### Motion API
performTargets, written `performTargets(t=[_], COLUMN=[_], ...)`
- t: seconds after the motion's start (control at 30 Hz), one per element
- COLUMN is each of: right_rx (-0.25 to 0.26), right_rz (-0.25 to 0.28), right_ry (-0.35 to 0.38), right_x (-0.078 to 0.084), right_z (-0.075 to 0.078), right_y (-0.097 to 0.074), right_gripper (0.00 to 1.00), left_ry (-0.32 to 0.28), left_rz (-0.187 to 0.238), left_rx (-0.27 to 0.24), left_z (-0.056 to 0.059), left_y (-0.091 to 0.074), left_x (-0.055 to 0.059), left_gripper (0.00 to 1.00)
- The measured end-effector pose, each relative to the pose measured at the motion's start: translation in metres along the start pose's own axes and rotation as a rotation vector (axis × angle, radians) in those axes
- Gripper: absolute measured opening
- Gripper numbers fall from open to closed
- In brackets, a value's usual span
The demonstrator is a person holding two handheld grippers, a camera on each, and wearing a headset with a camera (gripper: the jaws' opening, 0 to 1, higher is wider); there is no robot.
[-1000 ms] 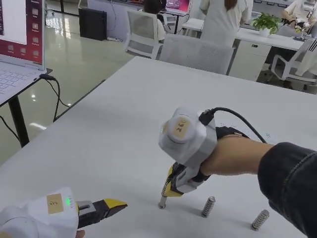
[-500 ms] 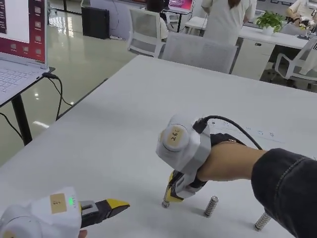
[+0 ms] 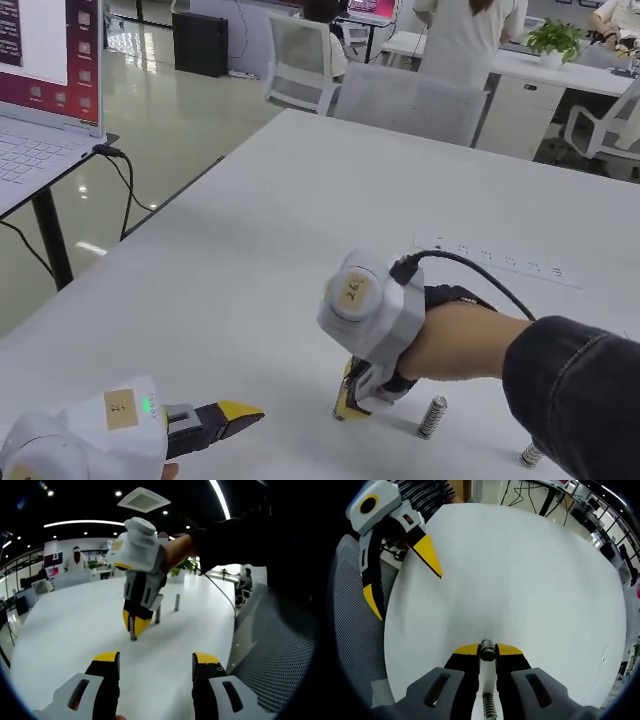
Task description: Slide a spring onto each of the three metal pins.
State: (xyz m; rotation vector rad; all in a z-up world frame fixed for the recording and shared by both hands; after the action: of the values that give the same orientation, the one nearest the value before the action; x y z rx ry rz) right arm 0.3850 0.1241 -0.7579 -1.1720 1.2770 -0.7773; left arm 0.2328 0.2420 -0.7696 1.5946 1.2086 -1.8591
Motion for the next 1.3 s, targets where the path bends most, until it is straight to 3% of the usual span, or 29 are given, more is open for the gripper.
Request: performTargets(t=[0.63,1.3], right_rx=[0.016,0.038], right_rz=[0.055,0.116], right_ry=[0.030,0.132], right_x=[0.010,0.052], right_z=[0.000,-0.007], right_y=[-0.008,-0.025], right_gripper=[0.21,0.41], left_ry=[0.012,0.037], left_rz=[-0.006,-0.017], left_rx=[0.011,0.044], left_z=[0.001,0.005], left_y=[0.002,0.006], left_x=[-0.002,-0.007], left_gripper=[0.53,0.53])
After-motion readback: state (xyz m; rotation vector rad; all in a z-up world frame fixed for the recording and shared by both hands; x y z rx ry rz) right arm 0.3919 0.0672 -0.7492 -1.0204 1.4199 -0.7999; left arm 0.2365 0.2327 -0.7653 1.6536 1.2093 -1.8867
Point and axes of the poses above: the centre of the closed fingertips' face, and the gripper's own axes: y roughly forward along the fingers, z roughly to its right, x roughly out of its underside, the point moved 10 cm from there along -y, roughly backward along the fingers, and after that the axes turned 10 degrees about -x, right-handed, at the moved point
